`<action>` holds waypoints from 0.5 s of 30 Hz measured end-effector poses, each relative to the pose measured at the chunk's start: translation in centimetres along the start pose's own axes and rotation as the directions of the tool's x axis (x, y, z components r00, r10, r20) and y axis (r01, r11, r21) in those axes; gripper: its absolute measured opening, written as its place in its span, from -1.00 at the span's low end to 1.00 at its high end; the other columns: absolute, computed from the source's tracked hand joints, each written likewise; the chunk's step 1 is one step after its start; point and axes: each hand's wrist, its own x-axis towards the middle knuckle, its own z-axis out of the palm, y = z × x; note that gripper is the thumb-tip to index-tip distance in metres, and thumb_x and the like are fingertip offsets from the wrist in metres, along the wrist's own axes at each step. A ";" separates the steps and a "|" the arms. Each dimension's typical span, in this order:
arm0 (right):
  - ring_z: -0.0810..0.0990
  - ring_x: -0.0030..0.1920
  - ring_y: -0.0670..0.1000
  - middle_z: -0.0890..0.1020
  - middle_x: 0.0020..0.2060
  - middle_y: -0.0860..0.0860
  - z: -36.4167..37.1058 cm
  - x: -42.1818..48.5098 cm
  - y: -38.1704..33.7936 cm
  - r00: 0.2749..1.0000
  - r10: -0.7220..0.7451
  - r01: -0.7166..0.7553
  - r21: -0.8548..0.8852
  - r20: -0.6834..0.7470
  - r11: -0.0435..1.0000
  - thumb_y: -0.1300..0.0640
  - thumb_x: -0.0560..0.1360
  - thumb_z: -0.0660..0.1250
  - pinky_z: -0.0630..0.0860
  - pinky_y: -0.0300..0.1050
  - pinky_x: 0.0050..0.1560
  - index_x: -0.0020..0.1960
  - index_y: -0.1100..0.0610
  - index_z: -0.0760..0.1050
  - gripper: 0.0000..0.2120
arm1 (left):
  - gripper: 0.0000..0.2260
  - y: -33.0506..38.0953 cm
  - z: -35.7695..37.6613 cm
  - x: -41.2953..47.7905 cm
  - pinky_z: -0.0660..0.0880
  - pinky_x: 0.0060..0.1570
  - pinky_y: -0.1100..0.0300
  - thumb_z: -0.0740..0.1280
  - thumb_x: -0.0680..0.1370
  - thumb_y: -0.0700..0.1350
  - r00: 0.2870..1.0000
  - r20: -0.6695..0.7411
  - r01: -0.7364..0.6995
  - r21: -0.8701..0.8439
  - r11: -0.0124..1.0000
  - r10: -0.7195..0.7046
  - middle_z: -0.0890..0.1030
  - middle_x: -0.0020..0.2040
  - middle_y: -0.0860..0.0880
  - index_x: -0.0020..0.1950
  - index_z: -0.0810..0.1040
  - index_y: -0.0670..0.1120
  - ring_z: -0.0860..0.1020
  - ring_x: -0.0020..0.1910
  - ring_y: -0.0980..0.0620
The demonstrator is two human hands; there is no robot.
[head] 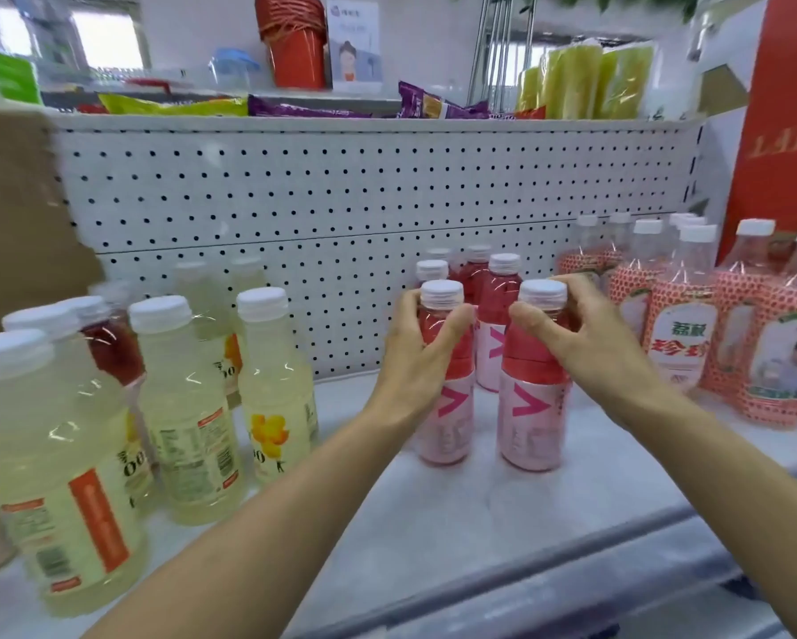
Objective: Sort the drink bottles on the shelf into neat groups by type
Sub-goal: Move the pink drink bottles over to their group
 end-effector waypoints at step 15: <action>0.55 0.14 0.00 0.53 0.12 -0.07 0.6 3.7 4.3 0.999 0.009 -0.006 -0.085 0.037 0.996 -0.05 0.42 0.50 0.51 0.09 0.19 0.24 -0.05 0.27 -0.46 | -0.31 -2.6 1.9 3.0 0.35 0.33 0.14 0.54 0.42 -0.03 0.992 -0.104 0.089 0.181 0.979 -0.071 0.32 0.32 0.02 0.44 0.26 0.13 0.40 0.28 0.10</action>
